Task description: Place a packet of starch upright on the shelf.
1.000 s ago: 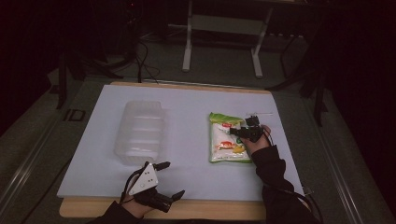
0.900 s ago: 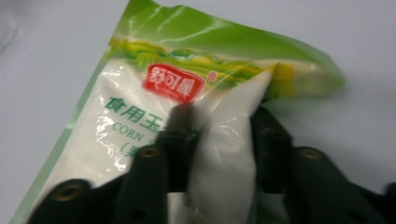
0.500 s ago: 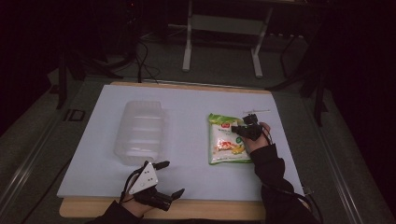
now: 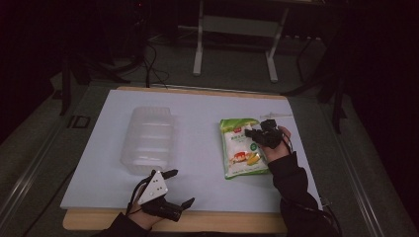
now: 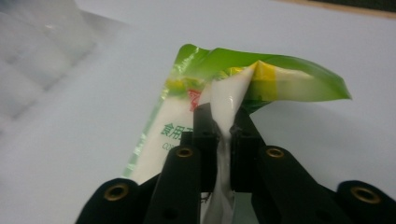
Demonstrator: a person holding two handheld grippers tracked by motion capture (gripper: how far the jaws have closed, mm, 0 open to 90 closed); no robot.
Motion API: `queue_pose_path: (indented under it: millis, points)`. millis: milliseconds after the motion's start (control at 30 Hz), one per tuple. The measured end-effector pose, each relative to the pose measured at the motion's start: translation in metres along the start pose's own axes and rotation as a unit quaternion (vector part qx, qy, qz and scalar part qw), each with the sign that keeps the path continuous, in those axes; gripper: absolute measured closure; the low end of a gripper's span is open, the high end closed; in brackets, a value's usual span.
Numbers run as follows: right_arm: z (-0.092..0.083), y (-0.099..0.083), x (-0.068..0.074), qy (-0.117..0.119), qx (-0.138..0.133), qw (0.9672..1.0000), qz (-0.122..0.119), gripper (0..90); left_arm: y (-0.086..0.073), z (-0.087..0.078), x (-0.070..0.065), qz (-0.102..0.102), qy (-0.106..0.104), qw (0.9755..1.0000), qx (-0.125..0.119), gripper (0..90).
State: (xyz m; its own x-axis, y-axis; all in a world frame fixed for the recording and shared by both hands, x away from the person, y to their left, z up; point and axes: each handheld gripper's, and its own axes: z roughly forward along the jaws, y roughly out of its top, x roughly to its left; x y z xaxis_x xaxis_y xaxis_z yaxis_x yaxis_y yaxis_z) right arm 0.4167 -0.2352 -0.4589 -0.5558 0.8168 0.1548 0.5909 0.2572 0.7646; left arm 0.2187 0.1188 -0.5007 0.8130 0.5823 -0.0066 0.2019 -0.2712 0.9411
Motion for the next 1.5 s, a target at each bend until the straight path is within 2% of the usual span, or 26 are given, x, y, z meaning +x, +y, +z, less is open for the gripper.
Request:
queue_pose_path:
  millis: [200, 267, 433, 533, 700, 733, 900, 1167, 1400, 1433, 1500]
  points:
    - [-0.022, 0.006, 0.011, 0.005, -0.027, 0.9994, -0.021, 84.5, 0.008, -0.002, -0.003, -0.002, 0.007, 1.0000, -0.004, 0.9]
    - [-0.031, 0.007, 0.015, 0.005, -0.035, 0.9990, -0.028, 84.6, 0.012, -0.002, -0.004, -0.008, 0.006, 0.9999, -0.005, 0.9]
    - [-0.053, 0.010, 0.024, 0.008, -0.059, 0.9975, -0.038, 84.8, 0.025, -0.002, -0.007, -0.007, 0.013, 0.9999, -0.003, 0.9]
    - [-0.065, 0.011, 0.029, 0.015, -0.071, 0.9964, -0.045, 84.8, 0.035, 0.001, -0.006, -0.007, 0.016, 0.9999, -0.003, 0.9]
    - [-0.085, 0.013, 0.041, 0.021, -0.092, 0.9940, -0.055, 85.0, 0.057, 0.009, 0.001, -0.019, 0.019, 0.9996, 0.001, 0.9]
    - [-0.089, 0.013, 0.043, 0.022, -0.098, 0.9934, -0.055, 85.0, 0.062, 0.010, 0.003, -0.021, 0.013, 0.9997, -0.002, 0.9]
    - [-0.106, 0.012, 0.052, 0.029, -0.115, 0.9909, -0.063, 85.0, 0.084, 0.018, 0.009, -0.019, 0.014, 0.9997, -0.009, 0.9]
    - [-0.125, 0.009, 0.064, 0.042, -0.138, 0.9869, -0.073, 85.1, 0.108, 0.039, 0.022, -0.036, 0.001, 0.9993, -0.007, 0.9]
    - [-0.136, 0.008, 0.075, 0.061, -0.147, 0.9840, -0.081, 85.1, 0.121, 0.065, 0.039, -0.066, -0.037, 0.9971, 0.002, 0.9]
    - [-0.137, 0.008, 0.077, 0.063, -0.149, 0.9834, -0.082, 85.1, 0.122, 0.069, 0.042, -0.070, -0.038, 0.9968, 0.005, 0.9]
    - [-0.139, 0.009, 0.080, 0.067, -0.151, 0.9823, -0.088, 85.1, 0.121, 0.077, 0.046, -0.067, -0.042, 0.9968, 0.008, 0.9]
